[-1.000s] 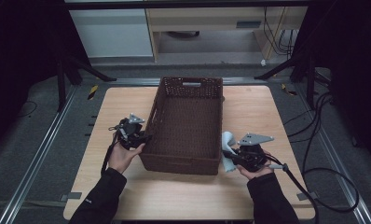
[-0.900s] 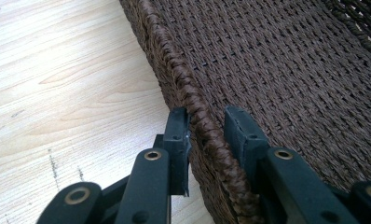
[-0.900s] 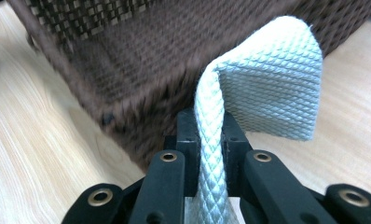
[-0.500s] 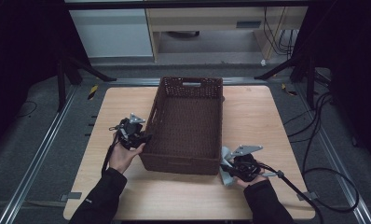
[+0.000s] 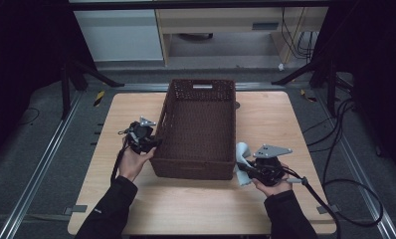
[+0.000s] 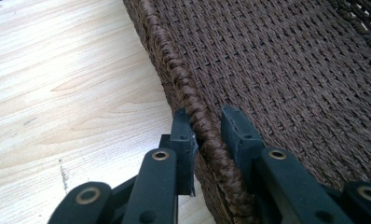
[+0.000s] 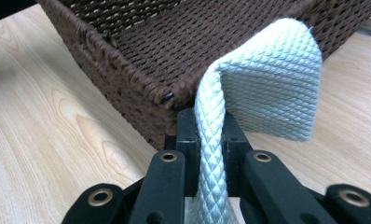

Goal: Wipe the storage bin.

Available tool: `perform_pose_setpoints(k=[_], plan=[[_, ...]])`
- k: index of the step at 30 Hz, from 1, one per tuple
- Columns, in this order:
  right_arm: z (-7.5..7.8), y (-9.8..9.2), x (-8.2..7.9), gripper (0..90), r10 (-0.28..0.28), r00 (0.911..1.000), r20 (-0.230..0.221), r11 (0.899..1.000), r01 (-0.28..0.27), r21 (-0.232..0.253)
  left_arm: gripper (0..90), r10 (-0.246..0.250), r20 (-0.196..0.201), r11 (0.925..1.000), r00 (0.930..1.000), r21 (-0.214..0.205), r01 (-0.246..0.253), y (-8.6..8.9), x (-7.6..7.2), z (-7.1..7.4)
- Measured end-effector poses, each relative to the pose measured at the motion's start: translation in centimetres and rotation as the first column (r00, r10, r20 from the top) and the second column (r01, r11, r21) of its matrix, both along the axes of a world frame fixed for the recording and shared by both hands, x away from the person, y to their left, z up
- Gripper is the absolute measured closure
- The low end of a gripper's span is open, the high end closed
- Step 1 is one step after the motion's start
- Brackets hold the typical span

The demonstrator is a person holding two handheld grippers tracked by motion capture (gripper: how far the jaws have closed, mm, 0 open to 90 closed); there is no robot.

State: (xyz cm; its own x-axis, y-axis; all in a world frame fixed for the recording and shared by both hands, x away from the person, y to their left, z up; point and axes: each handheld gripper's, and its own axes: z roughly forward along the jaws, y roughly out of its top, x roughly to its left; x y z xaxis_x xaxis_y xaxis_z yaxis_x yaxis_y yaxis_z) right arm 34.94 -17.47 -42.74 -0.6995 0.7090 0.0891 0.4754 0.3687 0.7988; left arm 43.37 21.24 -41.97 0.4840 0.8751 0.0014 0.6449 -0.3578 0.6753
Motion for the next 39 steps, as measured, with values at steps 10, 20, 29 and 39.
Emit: perform_pose_setpoints(k=[10, 20, 29, 39], plan=[[-3.8, 0.3, 0.3, 82.5, -0.010, 0.9912, -0.132, 0.999, 0.004, -0.044, 73.9, -0.007, -0.004, 0.9999, 1.0000, -0.011, 0.007, 0.1, 0.0, -0.1], [-0.5, -0.1, -0.9, 82.4, -0.010, 0.9994, -0.034, 0.999, 0.011, 0.035, 73.9, -0.006, -0.002, 0.9999, 1.0000, -0.011, 0.006, 0.1, -0.1, -0.1], [-0.7, 0.3, -1.7, 82.5, -0.001, 0.9991, -0.042, 1.000, 0.001, 0.000, 74.0, -0.003, 0.001, 0.9999, 1.0000, -0.013, 0.003, 0.1, -0.1, -0.1], [-4.4, 1.0, -1.6, 82.6, -0.010, 0.9835, -0.181, 0.999, 0.002, -0.049, 74.0, -0.003, 0.001, 0.9999, 1.0000, -0.013, 0.003, 0.1, -0.1, -0.1]])
